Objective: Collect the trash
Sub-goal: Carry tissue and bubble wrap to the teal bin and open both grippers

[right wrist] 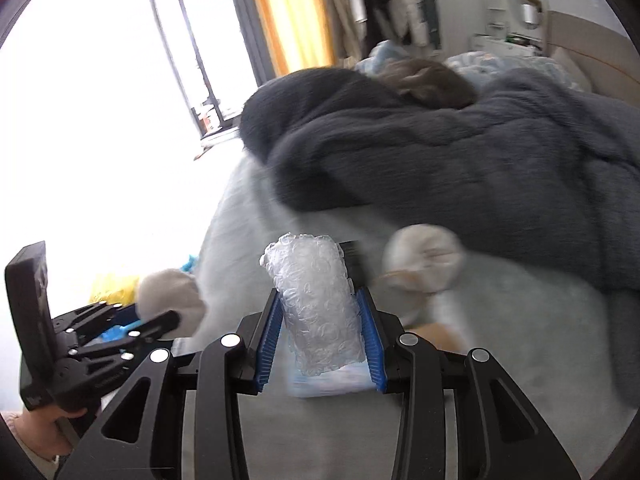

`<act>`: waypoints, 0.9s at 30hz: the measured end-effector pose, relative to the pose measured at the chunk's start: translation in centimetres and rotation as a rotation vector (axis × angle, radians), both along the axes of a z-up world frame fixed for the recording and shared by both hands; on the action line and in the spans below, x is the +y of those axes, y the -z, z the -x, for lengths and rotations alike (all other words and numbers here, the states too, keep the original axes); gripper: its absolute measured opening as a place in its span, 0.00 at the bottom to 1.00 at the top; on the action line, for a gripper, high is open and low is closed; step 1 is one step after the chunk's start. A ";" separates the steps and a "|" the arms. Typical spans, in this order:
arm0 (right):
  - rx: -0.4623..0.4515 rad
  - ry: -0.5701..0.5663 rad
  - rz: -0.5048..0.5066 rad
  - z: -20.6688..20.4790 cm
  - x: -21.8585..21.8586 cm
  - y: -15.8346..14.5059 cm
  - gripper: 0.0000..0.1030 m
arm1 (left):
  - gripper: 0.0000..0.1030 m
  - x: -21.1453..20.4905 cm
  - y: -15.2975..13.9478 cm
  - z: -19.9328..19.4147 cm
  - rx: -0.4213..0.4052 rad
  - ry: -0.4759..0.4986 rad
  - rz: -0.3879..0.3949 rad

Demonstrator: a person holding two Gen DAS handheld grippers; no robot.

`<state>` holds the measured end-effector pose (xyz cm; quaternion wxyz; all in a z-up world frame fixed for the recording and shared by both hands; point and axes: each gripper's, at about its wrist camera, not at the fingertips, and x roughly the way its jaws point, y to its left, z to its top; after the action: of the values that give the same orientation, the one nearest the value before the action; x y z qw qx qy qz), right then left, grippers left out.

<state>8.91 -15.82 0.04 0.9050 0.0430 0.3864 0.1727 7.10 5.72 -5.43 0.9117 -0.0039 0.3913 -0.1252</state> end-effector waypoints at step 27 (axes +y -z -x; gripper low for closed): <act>0.160 -0.314 0.049 1.2 22.1 5.5 0.37 | 0.37 16.4 13.0 2.6 0.421 -0.155 -0.035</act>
<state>7.70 6.25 -5.50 0.8341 -0.0263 0.4631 0.2984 4.48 22.10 -18.47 0.8166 -0.0443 0.5738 -0.0446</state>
